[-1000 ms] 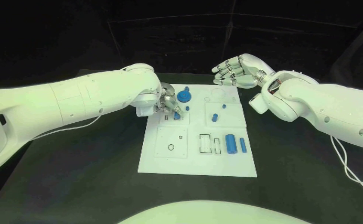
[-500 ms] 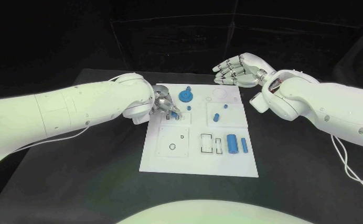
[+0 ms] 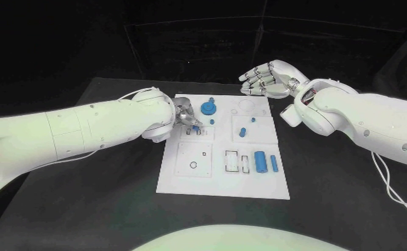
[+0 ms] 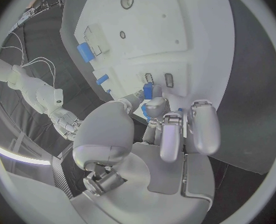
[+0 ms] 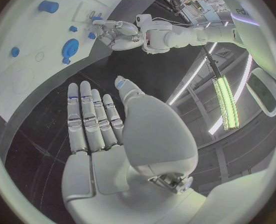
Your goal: Assemble the parts on the task board
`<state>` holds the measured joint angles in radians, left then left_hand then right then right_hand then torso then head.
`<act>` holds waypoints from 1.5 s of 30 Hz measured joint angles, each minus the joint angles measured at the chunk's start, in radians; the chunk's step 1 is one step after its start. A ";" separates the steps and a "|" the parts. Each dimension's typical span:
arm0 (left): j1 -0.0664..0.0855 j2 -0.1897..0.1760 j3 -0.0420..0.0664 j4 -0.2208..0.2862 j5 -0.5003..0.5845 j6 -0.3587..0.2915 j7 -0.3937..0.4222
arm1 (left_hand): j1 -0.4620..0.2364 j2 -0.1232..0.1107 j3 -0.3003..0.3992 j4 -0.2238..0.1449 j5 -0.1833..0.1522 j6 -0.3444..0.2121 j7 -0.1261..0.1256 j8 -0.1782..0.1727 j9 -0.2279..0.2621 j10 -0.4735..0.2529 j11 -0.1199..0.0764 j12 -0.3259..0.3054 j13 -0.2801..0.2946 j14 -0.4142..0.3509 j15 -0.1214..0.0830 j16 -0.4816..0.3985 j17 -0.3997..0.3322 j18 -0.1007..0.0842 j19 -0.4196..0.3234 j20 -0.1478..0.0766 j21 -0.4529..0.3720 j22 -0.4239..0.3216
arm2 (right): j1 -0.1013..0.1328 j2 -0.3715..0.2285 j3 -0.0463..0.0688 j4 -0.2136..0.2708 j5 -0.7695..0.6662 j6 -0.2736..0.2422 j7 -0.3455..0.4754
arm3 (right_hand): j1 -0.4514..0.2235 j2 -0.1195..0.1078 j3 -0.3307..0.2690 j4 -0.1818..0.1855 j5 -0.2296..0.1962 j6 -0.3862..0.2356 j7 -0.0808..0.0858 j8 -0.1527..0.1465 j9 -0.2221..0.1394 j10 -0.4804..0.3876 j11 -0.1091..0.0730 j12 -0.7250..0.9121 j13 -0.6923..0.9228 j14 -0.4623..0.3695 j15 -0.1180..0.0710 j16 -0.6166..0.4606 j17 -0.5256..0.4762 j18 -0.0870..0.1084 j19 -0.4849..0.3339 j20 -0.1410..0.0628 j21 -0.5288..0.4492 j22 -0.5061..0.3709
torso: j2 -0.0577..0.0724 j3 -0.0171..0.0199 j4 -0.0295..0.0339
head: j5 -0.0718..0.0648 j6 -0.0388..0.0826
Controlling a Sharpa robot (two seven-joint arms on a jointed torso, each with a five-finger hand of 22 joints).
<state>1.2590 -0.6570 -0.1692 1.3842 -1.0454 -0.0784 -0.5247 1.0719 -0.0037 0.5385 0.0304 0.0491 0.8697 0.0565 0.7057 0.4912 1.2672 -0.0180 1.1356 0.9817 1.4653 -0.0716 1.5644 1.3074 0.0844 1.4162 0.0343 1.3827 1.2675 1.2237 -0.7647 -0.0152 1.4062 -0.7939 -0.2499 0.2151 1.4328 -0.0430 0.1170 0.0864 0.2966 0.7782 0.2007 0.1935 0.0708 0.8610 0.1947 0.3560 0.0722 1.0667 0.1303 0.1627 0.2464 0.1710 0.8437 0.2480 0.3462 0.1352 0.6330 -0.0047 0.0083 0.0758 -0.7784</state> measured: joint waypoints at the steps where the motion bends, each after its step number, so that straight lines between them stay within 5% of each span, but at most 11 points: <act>1: -0.001 0.000 0.000 0.001 -0.005 -0.003 0.000 | 0.000 0.000 0.000 0.000 0.000 0.000 0.000 0.000 0.001 0.000 0.000 0.001 0.000 0.000 0.000 0.000 0.000 0.000 0.000 0.000 0.000 0.000 | 0.000 0.000 0.000 -0.001 0.000 0.000 0.000 | 0.000 0.000 0.000 0.000 0.000 0.000 0.000 0.000 0.000 0.000 0.000 0.000 0.000 0.000 0.000 0.000 0.000 0.000 0.000 0.000 0.000 0.000 | 0.000 0.0000 0.0000 | -0.001 0.000; 45: -0.002 0.024 0.001 -0.015 -0.040 0.073 -0.001 | 0.000 0.000 0.015 0.001 -0.002 0.001 0.001 0.003 0.004 0.005 -0.005 0.002 0.001 0.000 0.000 0.000 0.000 0.000 0.000 0.000 0.000 -0.002 | -0.001 0.023 0.000 -0.027 0.000 0.017 0.005 | 0.000 0.000 0.000 0.000 0.000 0.000 0.000 0.000 0.000 0.000 0.000 0.000 -0.001 0.000 0.000 0.000 -0.002 0.000 0.003 0.003 0.000 -0.001 | 0.001 0.0000 0.0012 | -0.010 -0.001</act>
<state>1.2567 -0.6331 -0.1679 1.3692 -1.0849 -0.0051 -0.5260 1.0718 -0.0038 0.5538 0.0316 0.0472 0.8706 0.0571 0.7085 0.4953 1.2725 -0.0227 1.1376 0.9827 1.4653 -0.0715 1.5644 1.3074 0.0844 1.4161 0.0344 1.3827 1.2650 1.2229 -0.7422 -0.0157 1.3792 -0.7940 -0.2333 0.2197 1.4329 -0.0432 0.1170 0.0865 0.2966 0.7782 0.2007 0.1935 0.0708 0.8610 0.1947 0.3560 0.0708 1.0667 0.1303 0.1627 0.2447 0.1710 0.8464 0.2507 0.3464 0.1340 0.6336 -0.0047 0.0096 0.0660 -0.7793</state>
